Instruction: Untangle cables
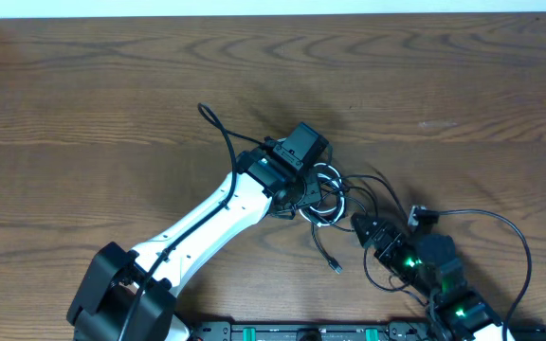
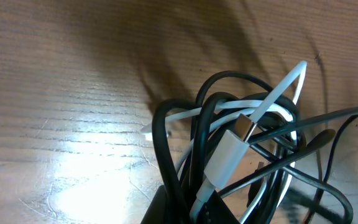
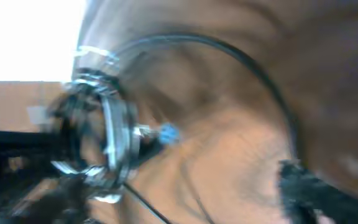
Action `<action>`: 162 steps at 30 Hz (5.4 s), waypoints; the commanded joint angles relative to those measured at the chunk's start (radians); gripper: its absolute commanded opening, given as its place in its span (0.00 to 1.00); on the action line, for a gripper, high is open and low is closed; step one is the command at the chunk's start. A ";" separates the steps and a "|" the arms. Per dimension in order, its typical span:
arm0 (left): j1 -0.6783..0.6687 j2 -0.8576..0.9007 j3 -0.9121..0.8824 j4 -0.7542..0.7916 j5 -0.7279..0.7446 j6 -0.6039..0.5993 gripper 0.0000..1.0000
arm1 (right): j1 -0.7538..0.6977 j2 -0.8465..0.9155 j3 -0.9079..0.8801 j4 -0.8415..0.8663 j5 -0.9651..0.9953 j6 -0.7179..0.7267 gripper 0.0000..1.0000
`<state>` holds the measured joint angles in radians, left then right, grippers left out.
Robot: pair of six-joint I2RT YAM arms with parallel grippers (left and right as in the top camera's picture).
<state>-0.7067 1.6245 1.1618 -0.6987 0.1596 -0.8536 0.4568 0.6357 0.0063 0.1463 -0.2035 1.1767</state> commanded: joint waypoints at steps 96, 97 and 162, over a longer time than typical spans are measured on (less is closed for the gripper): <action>0.040 -0.182 0.001 -0.016 0.221 -0.334 0.49 | 0.002 0.246 0.458 -0.464 0.196 -0.438 0.01; 0.025 -0.178 0.001 0.010 0.193 -0.334 0.49 | 0.002 0.246 0.458 -0.464 0.192 -0.437 0.01; 0.111 -0.190 0.000 0.193 0.209 -0.006 0.08 | 0.016 0.373 0.472 -0.687 -0.130 -0.272 0.45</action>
<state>-0.5648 1.4403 1.1496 -0.4183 0.3214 -1.0672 0.4675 0.9882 0.4660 -0.5350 -0.3569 0.8345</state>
